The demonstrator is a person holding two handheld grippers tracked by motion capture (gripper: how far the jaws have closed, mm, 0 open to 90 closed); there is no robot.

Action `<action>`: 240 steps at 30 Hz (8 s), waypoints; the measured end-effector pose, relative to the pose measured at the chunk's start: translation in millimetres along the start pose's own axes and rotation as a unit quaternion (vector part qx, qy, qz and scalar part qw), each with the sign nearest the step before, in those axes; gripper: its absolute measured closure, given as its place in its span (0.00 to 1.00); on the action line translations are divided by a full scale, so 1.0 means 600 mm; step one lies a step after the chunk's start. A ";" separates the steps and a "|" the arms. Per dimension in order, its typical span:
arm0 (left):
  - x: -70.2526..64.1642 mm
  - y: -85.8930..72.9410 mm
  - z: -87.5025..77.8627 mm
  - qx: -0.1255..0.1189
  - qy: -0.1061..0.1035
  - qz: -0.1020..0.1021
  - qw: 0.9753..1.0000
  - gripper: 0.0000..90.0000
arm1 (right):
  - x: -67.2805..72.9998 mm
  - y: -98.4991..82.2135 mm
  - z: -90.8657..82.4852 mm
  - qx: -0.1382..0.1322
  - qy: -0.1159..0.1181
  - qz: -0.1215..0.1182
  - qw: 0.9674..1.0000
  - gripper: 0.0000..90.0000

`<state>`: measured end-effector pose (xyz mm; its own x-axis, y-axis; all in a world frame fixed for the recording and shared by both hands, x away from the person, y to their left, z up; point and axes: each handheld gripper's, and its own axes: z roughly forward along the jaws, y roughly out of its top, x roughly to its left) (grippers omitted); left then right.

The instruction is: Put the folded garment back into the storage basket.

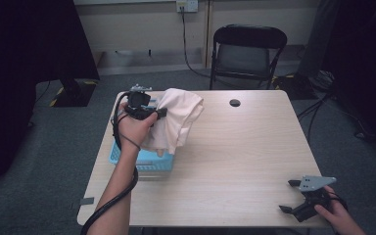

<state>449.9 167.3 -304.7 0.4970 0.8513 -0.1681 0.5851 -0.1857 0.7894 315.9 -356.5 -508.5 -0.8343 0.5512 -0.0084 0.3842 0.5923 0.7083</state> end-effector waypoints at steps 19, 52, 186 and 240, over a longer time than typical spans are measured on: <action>0.052 -0.022 0.030 0.007 0.046 -0.037 0.998 0.89 | 0.000 0.000 0.000 0.000 0.000 0.000 1.000 0.00; 0.123 -0.086 0.084 0.020 0.105 -0.100 0.989 0.89 | 0.000 0.000 0.000 -0.001 0.000 0.000 1.000 0.00; 0.176 -0.164 0.218 0.212 0.155 -0.048 0.964 0.01 | 0.000 0.000 0.000 -0.001 0.000 0.000 1.000 0.00; 0.118 -0.117 0.142 0.116 0.057 -0.040 0.991 0.05 | 0.000 0.000 0.000 -0.001 0.000 0.000 1.000 0.00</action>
<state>498.6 198.6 -422.6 0.3751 0.9153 -0.1468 0.7580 -0.2117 0.6169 316.0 -356.5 -508.5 -0.8344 0.5511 -0.0088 0.3834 0.5918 0.7090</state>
